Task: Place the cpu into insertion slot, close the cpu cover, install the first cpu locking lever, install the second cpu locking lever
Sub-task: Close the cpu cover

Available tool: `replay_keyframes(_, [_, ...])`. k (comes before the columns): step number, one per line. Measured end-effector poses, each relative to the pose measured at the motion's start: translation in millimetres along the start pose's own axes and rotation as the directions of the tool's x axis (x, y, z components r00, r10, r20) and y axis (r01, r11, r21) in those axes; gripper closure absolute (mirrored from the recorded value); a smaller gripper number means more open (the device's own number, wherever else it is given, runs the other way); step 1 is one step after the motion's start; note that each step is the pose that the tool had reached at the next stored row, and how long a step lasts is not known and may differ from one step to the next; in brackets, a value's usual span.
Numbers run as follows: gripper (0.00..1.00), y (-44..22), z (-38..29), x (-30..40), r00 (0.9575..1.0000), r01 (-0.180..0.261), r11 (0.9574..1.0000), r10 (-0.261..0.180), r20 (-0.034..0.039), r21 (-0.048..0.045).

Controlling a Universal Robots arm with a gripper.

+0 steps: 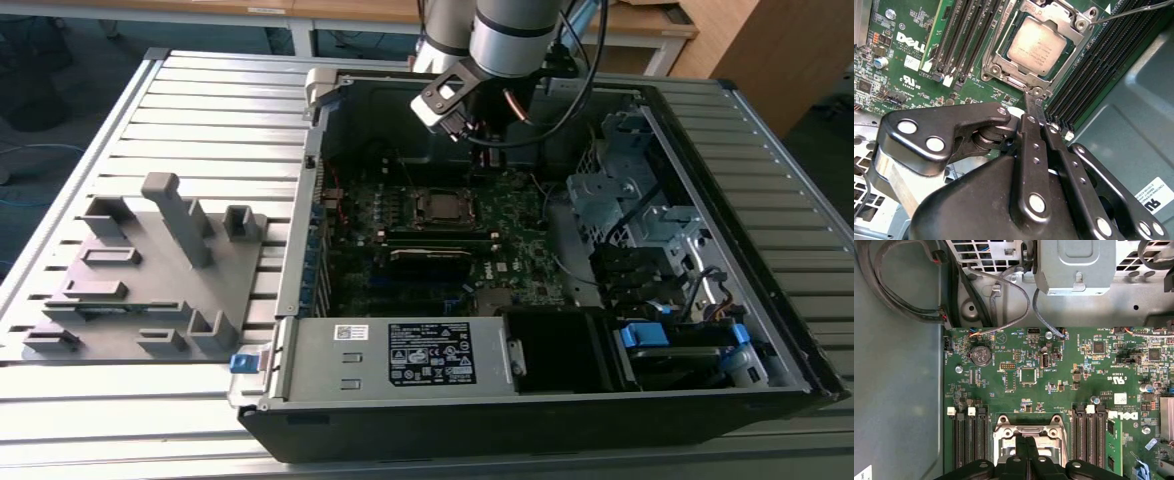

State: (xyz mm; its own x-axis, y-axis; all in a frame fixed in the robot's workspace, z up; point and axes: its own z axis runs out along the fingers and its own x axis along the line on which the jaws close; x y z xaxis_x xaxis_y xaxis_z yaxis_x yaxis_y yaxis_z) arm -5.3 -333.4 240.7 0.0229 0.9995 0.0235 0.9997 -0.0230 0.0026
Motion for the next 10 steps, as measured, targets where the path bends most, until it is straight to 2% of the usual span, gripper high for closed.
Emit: replay_keyframes(10, [0.90, 0.0, 0.0, 0.0, 1.0000, 0.008, 1.0000, -0.008, -0.0001, 0.0002])
